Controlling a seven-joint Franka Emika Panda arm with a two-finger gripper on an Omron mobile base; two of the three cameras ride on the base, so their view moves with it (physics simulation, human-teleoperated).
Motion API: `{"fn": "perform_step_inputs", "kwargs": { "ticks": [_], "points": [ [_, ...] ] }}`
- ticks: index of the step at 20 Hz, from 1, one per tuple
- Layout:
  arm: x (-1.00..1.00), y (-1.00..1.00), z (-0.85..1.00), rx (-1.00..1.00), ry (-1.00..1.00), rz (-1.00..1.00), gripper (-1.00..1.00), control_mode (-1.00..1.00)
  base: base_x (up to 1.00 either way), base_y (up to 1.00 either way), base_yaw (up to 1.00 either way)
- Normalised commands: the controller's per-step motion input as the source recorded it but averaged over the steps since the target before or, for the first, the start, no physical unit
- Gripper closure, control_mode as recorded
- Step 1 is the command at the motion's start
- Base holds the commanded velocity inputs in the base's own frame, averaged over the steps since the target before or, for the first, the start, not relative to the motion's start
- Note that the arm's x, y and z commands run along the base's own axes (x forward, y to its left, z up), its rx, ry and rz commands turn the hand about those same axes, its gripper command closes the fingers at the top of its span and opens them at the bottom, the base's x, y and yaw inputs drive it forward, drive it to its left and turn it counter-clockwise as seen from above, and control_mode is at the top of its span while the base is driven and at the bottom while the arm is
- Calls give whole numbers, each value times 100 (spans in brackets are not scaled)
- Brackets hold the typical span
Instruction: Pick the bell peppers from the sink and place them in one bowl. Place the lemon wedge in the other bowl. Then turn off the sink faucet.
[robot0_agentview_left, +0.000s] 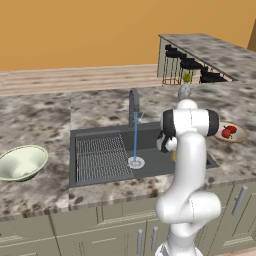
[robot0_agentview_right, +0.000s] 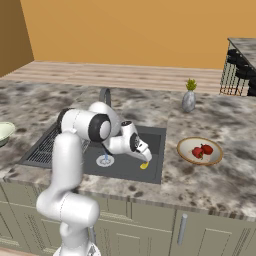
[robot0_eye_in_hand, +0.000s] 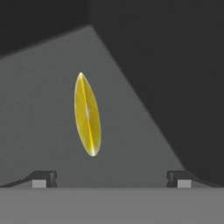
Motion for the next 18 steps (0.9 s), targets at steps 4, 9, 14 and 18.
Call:
{"fn": "perform_step_inputs", "kwargs": {
  "ticks": [4, 9, 14, 18],
  "points": [
    [33, -1, -21, 0, 0, 0, -100, -100, 0, 0, 0],
    [22, -12, -24, 0, 0, 0, -100, -100, 0, 0, 0],
    [17, -13, -26, 0, 0, 0, -100, -100, 0, 0, 0],
    [25, -1, -19, 0, 0, 0, -100, -100, 0, 0, 0]
  ]
}}
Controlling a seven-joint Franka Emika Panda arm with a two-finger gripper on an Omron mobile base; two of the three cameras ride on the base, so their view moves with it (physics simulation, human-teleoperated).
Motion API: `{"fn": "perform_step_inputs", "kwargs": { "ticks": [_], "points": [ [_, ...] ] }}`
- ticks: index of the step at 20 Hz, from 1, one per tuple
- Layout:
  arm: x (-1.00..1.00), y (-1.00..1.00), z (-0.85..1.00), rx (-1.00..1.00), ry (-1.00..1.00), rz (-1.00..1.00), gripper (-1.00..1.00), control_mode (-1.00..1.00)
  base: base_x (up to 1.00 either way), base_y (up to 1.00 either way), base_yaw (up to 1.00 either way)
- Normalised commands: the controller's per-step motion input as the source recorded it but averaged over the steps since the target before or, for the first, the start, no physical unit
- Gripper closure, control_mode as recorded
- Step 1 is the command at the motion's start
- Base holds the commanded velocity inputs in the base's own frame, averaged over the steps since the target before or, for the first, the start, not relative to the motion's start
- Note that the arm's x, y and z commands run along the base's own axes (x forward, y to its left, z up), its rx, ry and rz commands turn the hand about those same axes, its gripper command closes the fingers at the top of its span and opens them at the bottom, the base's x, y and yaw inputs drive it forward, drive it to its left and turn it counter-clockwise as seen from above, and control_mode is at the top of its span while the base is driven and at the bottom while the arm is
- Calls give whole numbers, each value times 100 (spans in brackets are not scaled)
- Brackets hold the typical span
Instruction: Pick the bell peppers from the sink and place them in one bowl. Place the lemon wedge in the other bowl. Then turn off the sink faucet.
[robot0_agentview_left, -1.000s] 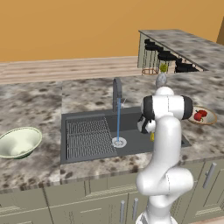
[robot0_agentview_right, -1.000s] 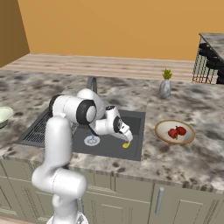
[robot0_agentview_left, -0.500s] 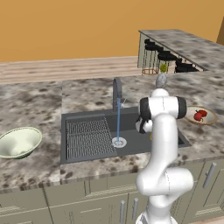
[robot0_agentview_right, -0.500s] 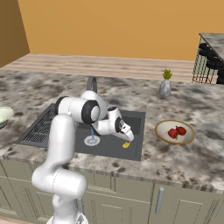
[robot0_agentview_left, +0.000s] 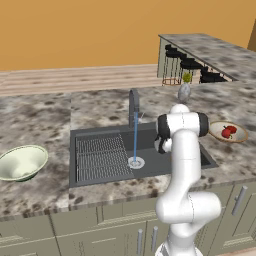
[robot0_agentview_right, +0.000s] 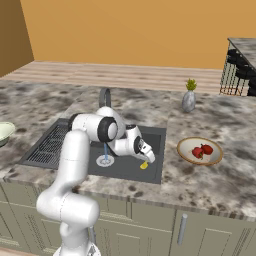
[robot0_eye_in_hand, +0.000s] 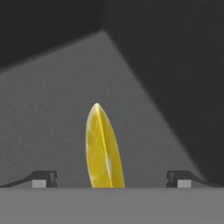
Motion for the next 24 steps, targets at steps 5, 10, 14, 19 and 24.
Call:
{"fn": "perform_step_inputs", "kwargs": {
  "ticks": [5, 10, 14, 19, 24],
  "points": [
    [18, 0, -17, 0, 0, 0, -100, -100, 0, 0, 0],
    [18, 0, -14, 0, 0, 0, -100, -100, 0, 0, 0],
    [18, 0, -11, 0, 0, 0, -100, -100, 0, 0, 0],
    [4, -13, -8, 0, 0, 0, -100, -100, 0, 0, 0],
    [-1, -16, -3, 0, 0, 0, -100, -100, 0, 0, 0]
  ]
}}
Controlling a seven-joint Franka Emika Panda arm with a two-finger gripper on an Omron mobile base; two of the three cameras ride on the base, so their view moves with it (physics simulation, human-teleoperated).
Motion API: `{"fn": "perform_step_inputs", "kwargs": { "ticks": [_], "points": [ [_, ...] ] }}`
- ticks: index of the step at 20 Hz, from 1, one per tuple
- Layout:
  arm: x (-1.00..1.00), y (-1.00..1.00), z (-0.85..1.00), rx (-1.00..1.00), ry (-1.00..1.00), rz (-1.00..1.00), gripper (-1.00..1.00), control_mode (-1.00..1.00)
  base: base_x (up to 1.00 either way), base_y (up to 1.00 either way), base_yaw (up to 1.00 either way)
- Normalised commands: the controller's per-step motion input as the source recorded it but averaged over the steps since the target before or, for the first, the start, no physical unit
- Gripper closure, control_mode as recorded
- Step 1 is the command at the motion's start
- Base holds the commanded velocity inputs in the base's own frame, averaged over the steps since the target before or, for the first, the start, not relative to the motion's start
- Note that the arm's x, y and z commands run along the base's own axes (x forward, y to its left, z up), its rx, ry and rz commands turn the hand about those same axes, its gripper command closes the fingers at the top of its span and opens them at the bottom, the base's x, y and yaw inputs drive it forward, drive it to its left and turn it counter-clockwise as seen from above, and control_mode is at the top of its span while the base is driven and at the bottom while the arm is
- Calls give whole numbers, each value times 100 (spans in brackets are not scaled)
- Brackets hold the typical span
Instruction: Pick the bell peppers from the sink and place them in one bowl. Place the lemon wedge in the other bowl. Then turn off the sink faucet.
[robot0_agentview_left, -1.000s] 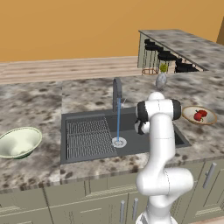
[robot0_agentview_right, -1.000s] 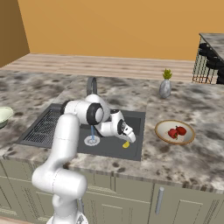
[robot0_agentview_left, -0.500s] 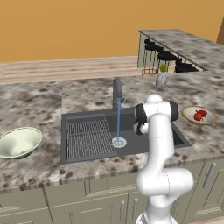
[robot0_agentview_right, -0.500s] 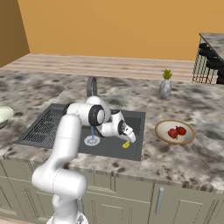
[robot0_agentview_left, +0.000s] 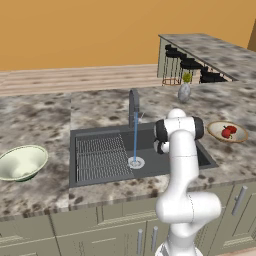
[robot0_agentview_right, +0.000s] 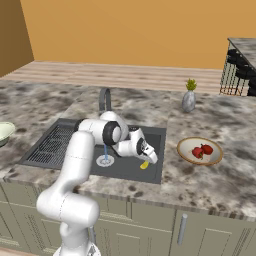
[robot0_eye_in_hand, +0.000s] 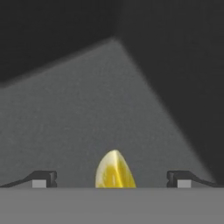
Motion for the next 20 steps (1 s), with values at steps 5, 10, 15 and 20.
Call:
{"fn": "perform_step_inputs", "kwargs": {
  "ticks": [5, 10, 15, 20],
  "points": [
    [-5, 0, -2, 0, 0, 0, -100, -100, 0, 0, 0],
    [-19, 5, -6, 0, 0, 0, -100, -100, 0, 0, 0],
    [-24, 9, -8, 0, 0, 0, -100, -100, 0, 0, 0],
    [-9, 12, -18, 0, 0, 0, -100, -100, 0, 0, 0]
  ]
}}
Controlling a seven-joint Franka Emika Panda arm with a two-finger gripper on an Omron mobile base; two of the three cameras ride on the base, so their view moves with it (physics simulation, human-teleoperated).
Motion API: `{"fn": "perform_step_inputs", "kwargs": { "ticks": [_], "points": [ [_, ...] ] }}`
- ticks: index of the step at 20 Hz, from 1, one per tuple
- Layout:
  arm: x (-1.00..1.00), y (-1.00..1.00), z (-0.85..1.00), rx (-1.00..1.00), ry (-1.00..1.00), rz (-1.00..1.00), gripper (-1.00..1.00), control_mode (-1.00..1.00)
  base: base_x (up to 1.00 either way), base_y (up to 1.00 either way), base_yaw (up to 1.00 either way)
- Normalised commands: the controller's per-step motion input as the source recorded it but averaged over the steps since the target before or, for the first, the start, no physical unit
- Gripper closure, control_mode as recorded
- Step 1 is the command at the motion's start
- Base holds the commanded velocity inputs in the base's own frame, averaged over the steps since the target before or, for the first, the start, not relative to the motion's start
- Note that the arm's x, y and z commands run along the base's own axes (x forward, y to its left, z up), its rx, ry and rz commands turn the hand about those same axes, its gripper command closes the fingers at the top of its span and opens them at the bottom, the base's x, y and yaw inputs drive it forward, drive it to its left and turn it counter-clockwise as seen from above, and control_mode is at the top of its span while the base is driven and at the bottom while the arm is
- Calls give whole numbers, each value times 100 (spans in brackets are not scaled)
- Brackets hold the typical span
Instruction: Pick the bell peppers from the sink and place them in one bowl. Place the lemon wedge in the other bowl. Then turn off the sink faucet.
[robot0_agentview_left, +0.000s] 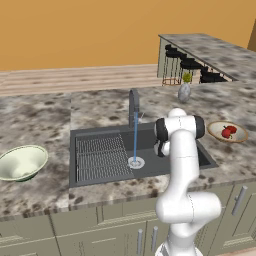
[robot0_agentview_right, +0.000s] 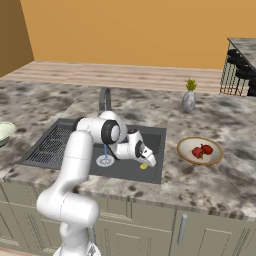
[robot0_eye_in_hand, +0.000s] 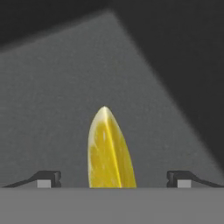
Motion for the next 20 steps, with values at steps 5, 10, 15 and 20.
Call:
{"fn": "perform_step_inputs", "kwargs": {
  "ticks": [5, 10, 15, 20],
  "points": [
    [-1, 5, -35, 0, 0, 0, 100, -100, 0, 0, 0],
    [-5, 0, -30, 0, 0, 0, 100, -100, 0, 0, 0],
    [0, 0, 0, 0, 0, 0, 100, -100, 0, 0, 0],
    [-2, -1, 15, 0, 0, 0, 100, -100, 0, 0, 0]
  ]
}}
